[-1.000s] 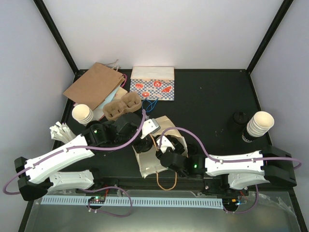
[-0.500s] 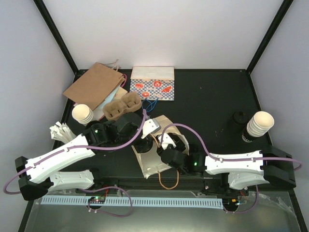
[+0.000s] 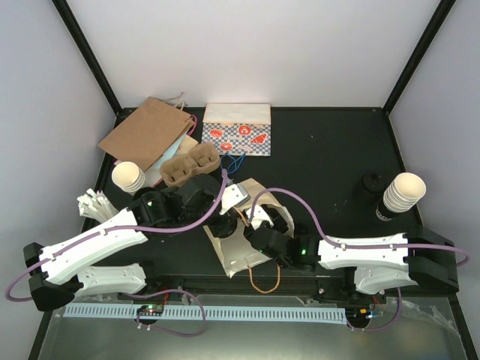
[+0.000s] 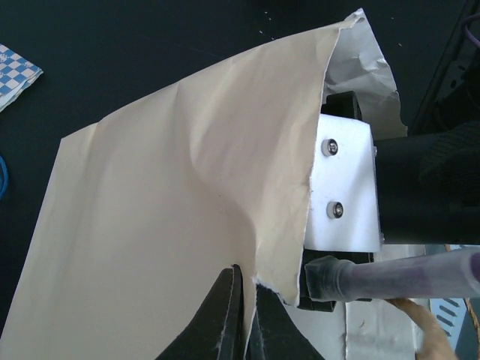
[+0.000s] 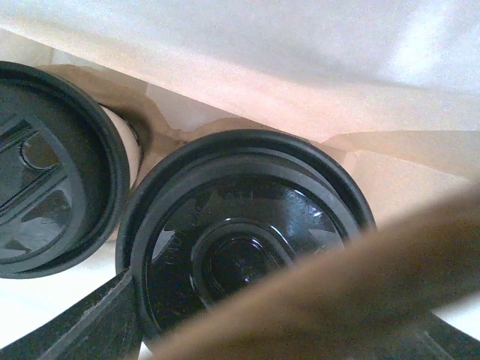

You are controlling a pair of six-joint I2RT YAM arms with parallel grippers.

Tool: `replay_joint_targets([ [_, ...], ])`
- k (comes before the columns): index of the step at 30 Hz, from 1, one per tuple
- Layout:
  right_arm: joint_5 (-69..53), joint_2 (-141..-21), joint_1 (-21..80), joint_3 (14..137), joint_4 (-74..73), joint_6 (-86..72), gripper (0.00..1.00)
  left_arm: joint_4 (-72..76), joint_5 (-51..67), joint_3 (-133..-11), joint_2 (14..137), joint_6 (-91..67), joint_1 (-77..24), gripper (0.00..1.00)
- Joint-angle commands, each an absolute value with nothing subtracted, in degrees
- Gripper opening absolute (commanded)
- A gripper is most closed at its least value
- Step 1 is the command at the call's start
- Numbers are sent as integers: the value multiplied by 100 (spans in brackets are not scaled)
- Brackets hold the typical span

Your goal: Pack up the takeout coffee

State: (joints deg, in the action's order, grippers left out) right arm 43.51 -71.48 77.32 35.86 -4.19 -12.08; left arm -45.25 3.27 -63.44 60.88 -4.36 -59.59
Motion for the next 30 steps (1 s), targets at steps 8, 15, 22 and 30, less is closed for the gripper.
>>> replay_joint_targets([
  [8, 4096, -7323, 7378, 3612, -29, -1203, 36, -4318, 949, -6487, 6165, -474, -5985, 2],
  [15, 3857, -7374, 7378, 3604, 207, -1235, 36, -4173, 905, -6486, 6151, -492, -5977, 2],
  [22, 3675, -7413, 7382, 3531, 402, -1189, 36, -4042, 860, -6454, 6144, -558, -5977, 1],
  [30, 3763, -7441, 7382, 3484, 425, -1075, 36, -4196, 846, -6582, 6052, -626, -5973, 27],
])
